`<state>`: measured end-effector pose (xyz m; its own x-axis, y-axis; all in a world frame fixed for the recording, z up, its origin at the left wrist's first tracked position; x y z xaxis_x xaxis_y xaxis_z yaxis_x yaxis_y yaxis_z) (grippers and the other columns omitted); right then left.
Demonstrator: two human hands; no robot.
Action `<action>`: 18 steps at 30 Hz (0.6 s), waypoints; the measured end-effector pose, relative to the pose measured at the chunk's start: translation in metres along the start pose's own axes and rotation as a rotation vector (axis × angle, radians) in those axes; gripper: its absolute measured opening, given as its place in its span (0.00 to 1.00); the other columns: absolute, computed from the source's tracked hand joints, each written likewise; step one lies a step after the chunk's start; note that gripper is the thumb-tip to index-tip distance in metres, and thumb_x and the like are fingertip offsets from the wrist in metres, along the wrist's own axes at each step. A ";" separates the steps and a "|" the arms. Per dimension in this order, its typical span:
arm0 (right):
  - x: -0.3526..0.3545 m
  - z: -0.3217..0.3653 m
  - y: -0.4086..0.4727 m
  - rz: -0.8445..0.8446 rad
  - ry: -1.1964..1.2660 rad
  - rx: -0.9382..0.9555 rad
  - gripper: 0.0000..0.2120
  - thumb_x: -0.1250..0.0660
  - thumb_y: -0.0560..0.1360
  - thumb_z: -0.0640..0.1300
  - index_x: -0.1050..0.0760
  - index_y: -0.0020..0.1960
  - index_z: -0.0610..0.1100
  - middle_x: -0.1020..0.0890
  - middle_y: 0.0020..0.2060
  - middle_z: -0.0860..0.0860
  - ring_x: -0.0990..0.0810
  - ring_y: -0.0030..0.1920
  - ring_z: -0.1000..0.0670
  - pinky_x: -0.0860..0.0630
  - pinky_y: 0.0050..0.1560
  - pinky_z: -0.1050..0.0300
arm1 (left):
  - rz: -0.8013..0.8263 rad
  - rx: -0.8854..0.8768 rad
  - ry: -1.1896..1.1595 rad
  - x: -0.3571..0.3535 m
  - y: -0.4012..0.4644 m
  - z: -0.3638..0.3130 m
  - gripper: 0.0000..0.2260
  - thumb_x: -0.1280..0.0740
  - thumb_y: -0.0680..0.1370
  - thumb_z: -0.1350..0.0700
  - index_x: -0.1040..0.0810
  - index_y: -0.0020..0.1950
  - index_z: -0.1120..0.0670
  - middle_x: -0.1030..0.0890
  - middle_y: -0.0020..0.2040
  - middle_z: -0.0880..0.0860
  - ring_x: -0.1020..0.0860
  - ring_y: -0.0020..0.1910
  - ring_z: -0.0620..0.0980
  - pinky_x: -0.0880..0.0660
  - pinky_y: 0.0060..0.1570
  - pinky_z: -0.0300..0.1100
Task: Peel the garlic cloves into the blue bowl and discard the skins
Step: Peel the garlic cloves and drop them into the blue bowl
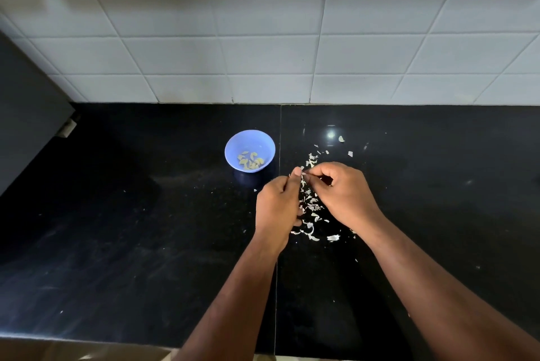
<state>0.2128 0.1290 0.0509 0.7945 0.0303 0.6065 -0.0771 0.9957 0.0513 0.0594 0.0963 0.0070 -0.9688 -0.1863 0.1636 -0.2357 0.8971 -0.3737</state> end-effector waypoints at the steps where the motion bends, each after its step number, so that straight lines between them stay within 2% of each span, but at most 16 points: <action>1: -0.002 0.002 0.001 0.013 -0.002 0.009 0.03 0.27 0.80 0.48 0.14 0.50 0.53 0.16 0.46 0.61 0.18 0.44 0.59 0.22 0.45 0.61 | 0.000 -0.001 -0.014 0.002 0.001 0.001 0.19 0.33 0.84 0.42 0.21 0.47 0.58 0.22 0.36 0.50 0.22 0.31 0.43 0.20 0.31 0.42; 3: -0.006 0.006 0.003 0.047 -0.028 0.043 0.03 0.26 0.78 0.45 0.14 0.49 0.52 0.16 0.45 0.60 0.18 0.43 0.59 0.22 0.43 0.61 | 0.023 0.004 -0.060 0.004 0.002 0.003 0.14 0.31 0.84 0.45 0.20 0.52 0.56 0.18 0.41 0.49 0.20 0.36 0.43 0.19 0.34 0.43; 5: -0.010 0.011 0.005 0.075 -0.059 0.094 0.03 0.26 0.78 0.44 0.14 0.49 0.52 0.16 0.45 0.59 0.17 0.44 0.58 0.20 0.45 0.57 | 0.050 0.019 -0.157 0.005 0.003 0.005 0.09 0.30 0.84 0.49 0.19 0.55 0.54 0.16 0.44 0.48 0.19 0.40 0.44 0.18 0.38 0.43; 10: -0.019 0.010 0.011 0.158 0.090 0.027 0.02 0.25 0.78 0.45 0.13 0.50 0.51 0.13 0.43 0.57 0.14 0.45 0.55 0.17 0.52 0.52 | 0.016 0.065 -0.295 0.018 0.008 0.008 0.04 0.26 0.82 0.54 0.16 0.50 0.54 0.15 0.45 0.49 0.19 0.45 0.43 0.18 0.44 0.43; 12: -0.023 0.008 0.014 0.162 0.247 -0.052 0.01 0.22 0.76 0.46 0.13 0.47 0.51 0.13 0.40 0.51 0.14 0.43 0.53 0.17 0.50 0.51 | -0.007 0.074 -0.331 0.024 0.009 0.007 0.04 0.25 0.80 0.53 0.15 0.47 0.52 0.15 0.43 0.47 0.18 0.46 0.42 0.19 0.47 0.44; 14: -0.025 0.007 0.018 0.136 0.345 -0.127 0.02 0.22 0.75 0.46 0.14 0.46 0.49 0.14 0.39 0.47 0.16 0.39 0.53 0.19 0.42 0.54 | -0.064 0.064 -0.346 0.031 0.009 0.006 0.06 0.23 0.79 0.51 0.15 0.47 0.53 0.13 0.45 0.48 0.16 0.47 0.46 0.21 0.49 0.46; 16: -0.029 0.007 0.029 0.102 0.329 -0.144 0.01 0.22 0.76 0.46 0.13 0.47 0.49 0.15 0.36 0.48 0.19 0.36 0.55 0.23 0.38 0.59 | -0.159 0.049 -0.327 0.042 0.009 0.007 0.11 0.25 0.80 0.48 0.16 0.50 0.56 0.14 0.46 0.52 0.17 0.45 0.52 0.21 0.45 0.44; 18: -0.033 0.014 0.045 0.084 0.220 -0.096 0.01 0.24 0.77 0.48 0.13 0.47 0.51 0.16 0.36 0.53 0.21 0.34 0.57 0.25 0.37 0.63 | -0.245 0.054 -0.280 0.052 0.008 0.010 0.14 0.30 0.83 0.45 0.17 0.49 0.55 0.17 0.43 0.49 0.22 0.40 0.46 0.24 0.41 0.41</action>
<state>0.1745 0.1715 0.0444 0.9006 0.1216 0.4173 -0.0997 0.9923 -0.0740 0.0064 0.0897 0.0029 -0.8647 -0.5023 0.0007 -0.4599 0.7912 -0.4031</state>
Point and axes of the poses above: each hand's wrist, its own y-axis towards the middle knuckle, its own x-axis out of the back of the hand, z = x × y, the point moved 8 cm from there along y, towards the middle knuckle
